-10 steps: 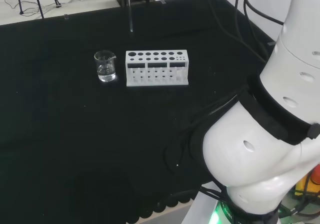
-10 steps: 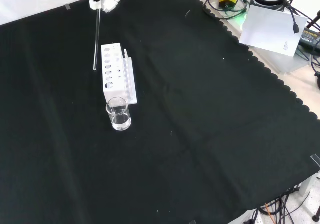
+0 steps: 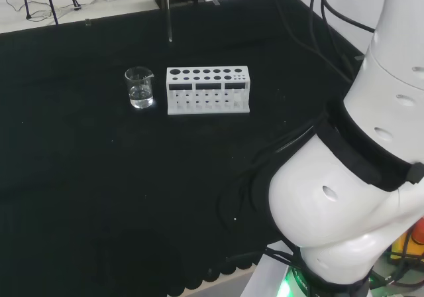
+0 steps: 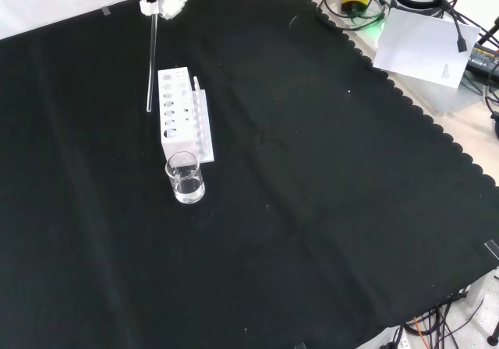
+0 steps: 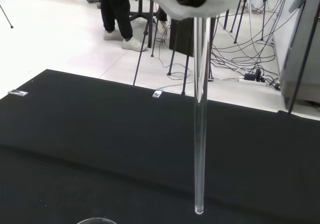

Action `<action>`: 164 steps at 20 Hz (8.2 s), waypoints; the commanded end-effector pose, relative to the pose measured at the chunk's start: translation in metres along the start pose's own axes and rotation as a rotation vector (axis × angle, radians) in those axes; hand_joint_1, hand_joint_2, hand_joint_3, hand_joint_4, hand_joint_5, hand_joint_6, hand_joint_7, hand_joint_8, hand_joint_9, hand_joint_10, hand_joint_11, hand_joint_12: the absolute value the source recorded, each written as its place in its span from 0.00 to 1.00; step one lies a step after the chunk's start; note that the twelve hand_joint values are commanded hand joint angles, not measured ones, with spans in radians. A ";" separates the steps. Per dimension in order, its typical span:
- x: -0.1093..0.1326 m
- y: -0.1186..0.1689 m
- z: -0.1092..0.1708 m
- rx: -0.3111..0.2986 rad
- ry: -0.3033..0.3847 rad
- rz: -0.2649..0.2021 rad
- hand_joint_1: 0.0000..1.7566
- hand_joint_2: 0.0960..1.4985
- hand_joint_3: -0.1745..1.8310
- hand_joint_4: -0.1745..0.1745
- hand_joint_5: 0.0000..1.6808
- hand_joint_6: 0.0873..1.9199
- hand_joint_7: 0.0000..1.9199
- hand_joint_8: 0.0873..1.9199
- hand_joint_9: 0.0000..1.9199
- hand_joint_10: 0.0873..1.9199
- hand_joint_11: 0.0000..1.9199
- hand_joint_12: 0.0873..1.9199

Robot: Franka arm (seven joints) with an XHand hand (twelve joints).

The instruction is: Stir in the beaker to the left of the white test tube rack with the glass rod.

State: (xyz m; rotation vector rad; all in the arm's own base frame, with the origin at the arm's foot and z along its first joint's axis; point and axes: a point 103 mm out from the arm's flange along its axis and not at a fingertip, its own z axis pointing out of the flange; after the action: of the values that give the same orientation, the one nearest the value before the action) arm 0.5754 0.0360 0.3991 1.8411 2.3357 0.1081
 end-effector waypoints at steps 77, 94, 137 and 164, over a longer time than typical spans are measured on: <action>0.067 0.034 0.112 0.157 0.082 -0.216 0.74 0.67 0.10 0.00 0.69 0.17 0.61 0.49 0.84 0.43 0.75 0.48; 0.095 0.016 0.109 0.186 0.070 -0.248 0.74 0.67 0.10 0.00 0.69 0.17 0.61 0.49 0.84 0.43 0.75 0.48; 0.076 0.048 0.110 0.157 0.076 -0.272 0.74 0.67 0.09 0.00 0.69 0.17 0.61 0.49 0.84 0.43 0.75 0.48; 0.084 0.037 0.118 0.196 0.057 -0.257 0.74 0.67 0.09 0.00 0.69 0.17 0.61 0.49 0.84 0.43 0.74 0.48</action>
State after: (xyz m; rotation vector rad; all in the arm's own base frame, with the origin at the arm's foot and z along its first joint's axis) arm 0.6081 0.1243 0.2845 1.6159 2.6838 -0.0890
